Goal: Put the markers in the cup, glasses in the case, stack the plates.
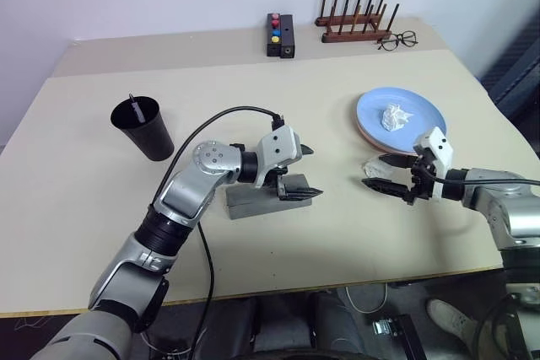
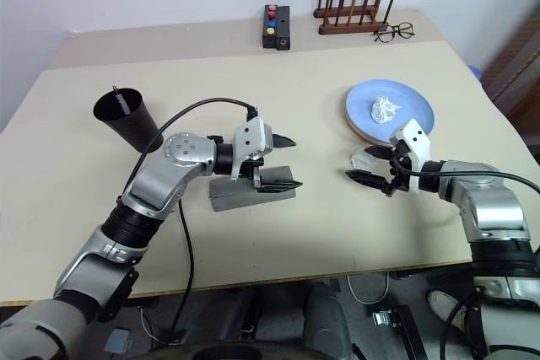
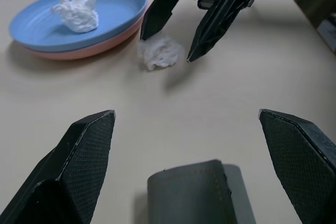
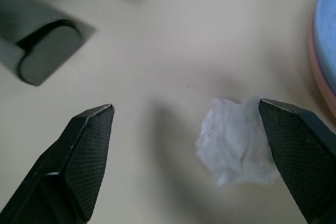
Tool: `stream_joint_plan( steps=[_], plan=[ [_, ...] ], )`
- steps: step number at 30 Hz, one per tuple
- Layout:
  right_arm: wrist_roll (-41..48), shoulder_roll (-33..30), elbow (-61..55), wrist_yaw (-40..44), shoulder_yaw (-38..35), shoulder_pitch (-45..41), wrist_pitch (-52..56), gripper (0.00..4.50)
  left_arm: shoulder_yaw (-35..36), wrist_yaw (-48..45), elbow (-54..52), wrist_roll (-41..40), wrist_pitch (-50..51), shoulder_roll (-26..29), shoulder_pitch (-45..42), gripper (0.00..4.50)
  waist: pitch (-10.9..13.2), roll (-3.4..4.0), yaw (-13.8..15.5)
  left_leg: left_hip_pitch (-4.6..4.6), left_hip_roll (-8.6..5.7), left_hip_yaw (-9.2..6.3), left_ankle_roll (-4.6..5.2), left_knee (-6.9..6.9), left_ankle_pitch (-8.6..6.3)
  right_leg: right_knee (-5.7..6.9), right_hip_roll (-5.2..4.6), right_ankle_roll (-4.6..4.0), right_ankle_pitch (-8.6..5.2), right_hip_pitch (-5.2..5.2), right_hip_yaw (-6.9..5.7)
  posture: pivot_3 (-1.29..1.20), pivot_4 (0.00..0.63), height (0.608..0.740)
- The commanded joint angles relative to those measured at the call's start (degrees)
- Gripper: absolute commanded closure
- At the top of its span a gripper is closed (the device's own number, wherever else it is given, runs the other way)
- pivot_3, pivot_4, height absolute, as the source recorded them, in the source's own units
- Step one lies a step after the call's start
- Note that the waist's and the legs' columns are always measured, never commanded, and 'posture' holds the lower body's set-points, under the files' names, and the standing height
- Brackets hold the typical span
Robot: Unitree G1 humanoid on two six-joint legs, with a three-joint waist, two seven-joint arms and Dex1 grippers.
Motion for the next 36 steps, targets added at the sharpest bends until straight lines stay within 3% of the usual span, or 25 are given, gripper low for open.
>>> stream_joint_plan(
  steps=[1, 3, 6, 12, 18, 22, 32, 36],
  plan=[
    [-1.7, 1.2, 4.3, 0.5, 1.2, -3.2, -3.4, 0.04, 2.0, 0.9, -4.3, -1.0, 1.4, 0.8, 0.4, 0.0, 0.0, 0.0, 0.0, 0.0, 0.0, 0.0, 0.0, 0.0, 0.0, 0.0, 0.0, 0.0, 0.0, 0.0, 0.0, 0.0, 0.15, 0.74],
    [-2.4, 1.7, 6.6, 0.8, 1.8, -4.7, -4.4, 0.04, 2.3, 1.3, -5.4, -1.2, 2.2, 1.3, 0.7, 0.0, 0.0, 0.0, -0.1, 0.0, 0.0, 0.0, 0.0, 0.0, 0.0, 0.0, 0.0, 0.0, 0.0, 0.0, 0.0, 0.0, 0.15, 0.74],
    [-3.1, 1.8, 8.4, 1.3, 2.3, -5.5, -5.5, 0.86, 2.7, 1.6, -6.4, -1.8, 3.0, 1.7, 1.1, 0.0, 0.0, 0.0, 0.0, 0.0, 0.0, -0.01, 0.0, -0.01, 0.0, 0.0, 0.01, 0.0, 0.0, -0.01, -0.01, 0.0, 0.15, 0.74],
    [-3.5, 0.7, 7.4, 1.4, 1.0, -4.2, -6.9, 3.95, 3.3, 2.1, -7.2, -3.2, 4.4, 1.5, 0.8, 0.0, 0.0, 0.0, -0.1, 0.0, 0.0, -0.01, 0.0, 0.0, 0.0, 0.0, 0.01, 0.0, 0.0, -0.01, 0.0, 0.0, 0.15, 0.74],
    [0.3, -2.7, -2.3, 1.1, -3.6, -1.7, -3.0, 3.95, 3.0, 2.2, -6.1, -3.2, 3.8, 1.2, 0.4, 0.0, 0.0, 0.0, 0.0, -0.01, -0.01, -0.01, 0.0, 0.0, 0.0, -0.01, 0.0, 0.0, 0.0, -0.01, 0.0, 0.0, 0.15, 0.74],
    [3.0, -5.5, -6.2, -1.1, -8.3, -6.1, 0.2, 3.95, 2.8, 2.1, -5.0, -3.1, 3.0, 0.4, 0.0, 0.0, 0.0, 0.01, -0.1, 0.0, 0.01, -0.01, -0.01, -0.01, 0.0, 0.0, 0.02, 0.0, 0.0, -0.02, 0.0, 0.0, 0.15, 0.74],
    [-9.3, -2.4, 29.9, -6.1, -3.0, -24.2, -20.1, 3.95, 2.7, 2.9, -4.1, -2.5, 2.5, -0.7, -0.6, 0.0, 0.0, 0.0, -0.1, 0.0, -0.01, 0.03, 0.0, -0.03, 0.0, -0.03, 0.0, 0.0, 0.0, 0.0, -0.01, 0.0, 0.15, 0.74],
    [-12.1, -0.7, 41.0, -6.2, -1.4, -28.1, -25.4, 2.74, 3.4, 3.5, -5.8, -2.7, 3.8, 0.3, 0.2, 0.0, 0.0, 0.01, -0.4, -0.01, 0.01, 0.05, -0.01, -0.08, 0.01, -0.01, 0.0, 0.0, 0.0, -0.06, 0.01, 0.0, 0.15, 0.74]
  ],
)
